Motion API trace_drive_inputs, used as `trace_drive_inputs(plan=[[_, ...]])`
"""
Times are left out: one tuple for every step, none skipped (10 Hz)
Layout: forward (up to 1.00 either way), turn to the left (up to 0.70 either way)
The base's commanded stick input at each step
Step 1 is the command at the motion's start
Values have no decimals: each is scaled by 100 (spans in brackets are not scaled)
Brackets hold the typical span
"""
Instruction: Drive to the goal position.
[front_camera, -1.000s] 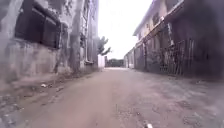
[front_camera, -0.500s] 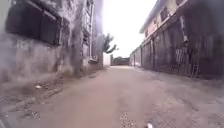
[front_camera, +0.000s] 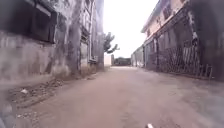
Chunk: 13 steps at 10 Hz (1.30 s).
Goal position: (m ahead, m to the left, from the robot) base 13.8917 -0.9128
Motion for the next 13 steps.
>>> trace_drive_inputs(plan=[[100,0],[100,0],[100,0],[100,0],[100,0],[100,0],[100,0],[100,-2],[100,-8],[100,-21],[100,-38],[100,0],[100,0]])
